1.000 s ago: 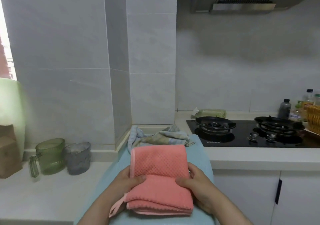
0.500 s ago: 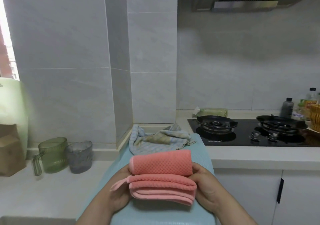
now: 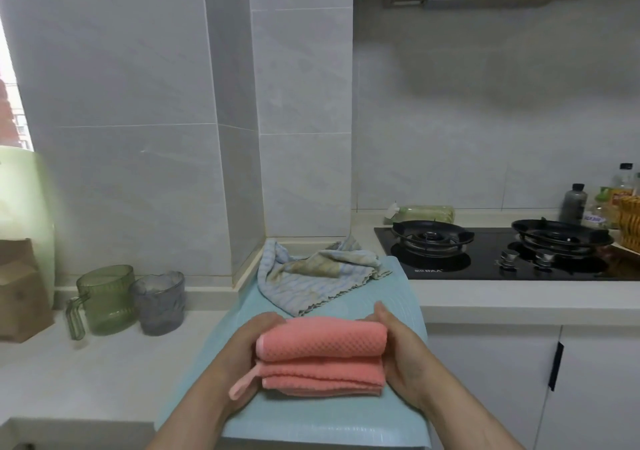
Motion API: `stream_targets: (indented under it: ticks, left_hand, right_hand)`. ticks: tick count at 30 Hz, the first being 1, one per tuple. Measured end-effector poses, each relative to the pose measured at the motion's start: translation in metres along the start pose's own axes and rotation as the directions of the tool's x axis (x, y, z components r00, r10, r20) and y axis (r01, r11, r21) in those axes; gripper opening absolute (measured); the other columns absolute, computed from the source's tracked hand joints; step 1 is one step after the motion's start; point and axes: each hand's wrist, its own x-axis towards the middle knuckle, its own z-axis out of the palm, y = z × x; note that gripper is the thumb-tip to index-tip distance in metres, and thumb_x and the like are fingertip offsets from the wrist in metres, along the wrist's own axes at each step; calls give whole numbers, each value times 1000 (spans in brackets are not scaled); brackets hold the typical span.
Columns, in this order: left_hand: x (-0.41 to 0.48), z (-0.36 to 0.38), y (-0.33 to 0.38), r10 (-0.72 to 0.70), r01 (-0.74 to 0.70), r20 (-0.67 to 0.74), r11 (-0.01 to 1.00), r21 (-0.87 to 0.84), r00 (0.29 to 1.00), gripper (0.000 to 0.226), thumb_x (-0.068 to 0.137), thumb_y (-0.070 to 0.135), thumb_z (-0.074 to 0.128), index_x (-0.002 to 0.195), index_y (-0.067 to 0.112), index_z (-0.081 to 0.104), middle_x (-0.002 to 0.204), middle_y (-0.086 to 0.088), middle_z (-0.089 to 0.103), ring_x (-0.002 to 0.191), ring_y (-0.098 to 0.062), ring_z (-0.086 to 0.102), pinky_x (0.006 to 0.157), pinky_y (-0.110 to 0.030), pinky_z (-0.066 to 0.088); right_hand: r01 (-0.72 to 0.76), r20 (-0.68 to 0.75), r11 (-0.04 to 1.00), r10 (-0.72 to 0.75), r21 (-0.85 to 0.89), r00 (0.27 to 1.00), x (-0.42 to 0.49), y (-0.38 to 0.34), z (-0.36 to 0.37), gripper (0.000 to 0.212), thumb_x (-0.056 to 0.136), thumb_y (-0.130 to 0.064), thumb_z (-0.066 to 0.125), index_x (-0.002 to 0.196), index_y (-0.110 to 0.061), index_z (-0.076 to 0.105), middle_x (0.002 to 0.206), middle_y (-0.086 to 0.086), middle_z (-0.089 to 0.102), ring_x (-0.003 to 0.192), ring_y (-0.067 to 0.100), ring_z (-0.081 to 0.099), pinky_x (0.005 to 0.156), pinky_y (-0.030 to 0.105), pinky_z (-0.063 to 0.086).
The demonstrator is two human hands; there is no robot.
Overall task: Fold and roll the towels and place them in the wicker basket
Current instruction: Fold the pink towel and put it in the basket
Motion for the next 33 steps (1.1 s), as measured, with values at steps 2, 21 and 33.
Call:
stream_targets:
  ticks: [2,21,33]
  left_hand:
    - [0,-2,-1,51,-52,8,982,182,999,30,62,11,76,91,7,69,93,-19,63,71,-28,65,61,-33,51]
    - [19,20,-26,548,-198,-174,553,809,818,24,100,42,40,104,21,51,89,15,55,83,3,51,63,-18,37]
    - [18,28,-25,556,-152,-268,595,790,787,25,98,44,45,85,23,49,84,5,57,77,-5,52,59,-24,37]
  right_hand:
    - [46,19,989,-43,-140,999,-3,-3,1,42,52,-29,84,79,-10,58,84,14,49,73,24,49,60,30,41]
    - [142,-196,584,-477,-799,857,8,15,26,41,102,-43,33,127,-14,46,107,-2,59,98,16,55,79,29,37]
    - [190,-228,728,-434,-659,872,3,12,26,37,93,-50,50,104,-15,51,96,-5,59,86,7,57,66,22,42]
